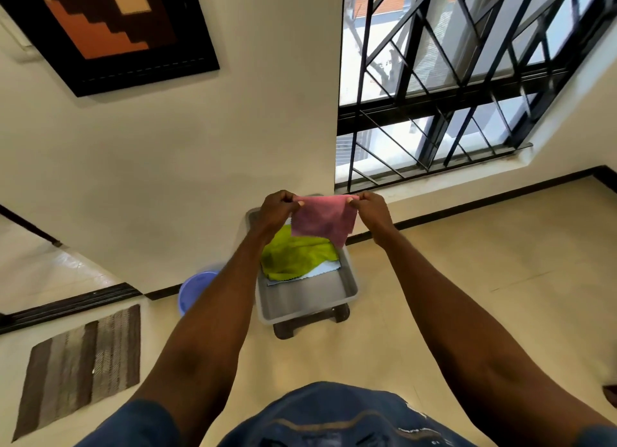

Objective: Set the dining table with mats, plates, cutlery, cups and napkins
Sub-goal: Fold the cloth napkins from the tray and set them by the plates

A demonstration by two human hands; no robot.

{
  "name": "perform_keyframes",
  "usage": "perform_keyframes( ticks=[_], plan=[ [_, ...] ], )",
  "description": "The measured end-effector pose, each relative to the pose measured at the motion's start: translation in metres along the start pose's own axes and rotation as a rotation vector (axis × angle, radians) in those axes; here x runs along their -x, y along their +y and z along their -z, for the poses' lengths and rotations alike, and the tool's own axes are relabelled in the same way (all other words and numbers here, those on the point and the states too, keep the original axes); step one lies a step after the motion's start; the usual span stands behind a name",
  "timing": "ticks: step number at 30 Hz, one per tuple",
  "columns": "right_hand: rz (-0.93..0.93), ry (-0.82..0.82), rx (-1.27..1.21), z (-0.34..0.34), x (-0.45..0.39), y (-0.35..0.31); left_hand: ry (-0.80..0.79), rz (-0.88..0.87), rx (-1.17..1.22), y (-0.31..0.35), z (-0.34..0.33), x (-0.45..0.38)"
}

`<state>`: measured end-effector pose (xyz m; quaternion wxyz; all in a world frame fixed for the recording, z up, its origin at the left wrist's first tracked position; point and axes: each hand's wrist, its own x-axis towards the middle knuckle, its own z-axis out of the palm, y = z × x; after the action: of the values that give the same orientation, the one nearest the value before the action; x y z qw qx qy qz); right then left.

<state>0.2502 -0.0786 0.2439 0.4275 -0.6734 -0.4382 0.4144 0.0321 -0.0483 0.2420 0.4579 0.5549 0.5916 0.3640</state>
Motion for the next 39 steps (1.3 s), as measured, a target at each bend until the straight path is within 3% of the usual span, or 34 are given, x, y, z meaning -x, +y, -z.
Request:
perform_keyframes(
  ticks=[3, 7, 12, 20, 25, 28, 31, 37, 39],
  plan=[
    [-0.033, -0.022, -0.073, 0.018, -0.007, 0.002, -0.076, 0.08, 0.181, 0.014, -0.021, -0.007],
    [-0.06, 0.072, -0.101, 0.035, -0.005, 0.009, 0.002, 0.044, 0.153, 0.021, -0.058, -0.015],
    [-0.154, 0.093, -0.386, 0.056, 0.018, 0.038, -0.001, 0.134, 0.199, 0.023, -0.098, -0.019],
    [-0.44, 0.456, -0.556, 0.077, 0.088, 0.074, -0.421, 0.134, 0.189, 0.017, -0.142, 0.002],
    [-0.422, 0.737, -0.667, 0.085, 0.154, 0.095, -0.727, 0.285, 0.212, 0.006, -0.172, 0.044],
    [-0.392, 0.833, -0.77, 0.091, 0.205, 0.111, -0.941, 0.425, 0.186, -0.005, -0.195, 0.079],
    [-0.406, 0.938, -0.818, 0.1, 0.258, 0.129, -1.058, 0.475, 0.124, -0.012, -0.217, 0.117],
    [-0.441, 1.211, -0.888, 0.133, 0.367, 0.154, -1.366, 0.349, -0.008, 0.0, -0.271, 0.22],
    [-0.433, 1.311, -0.895, 0.145, 0.4, 0.166, -1.378, 0.297, 0.035, 0.009, -0.29, 0.256]
  ],
)
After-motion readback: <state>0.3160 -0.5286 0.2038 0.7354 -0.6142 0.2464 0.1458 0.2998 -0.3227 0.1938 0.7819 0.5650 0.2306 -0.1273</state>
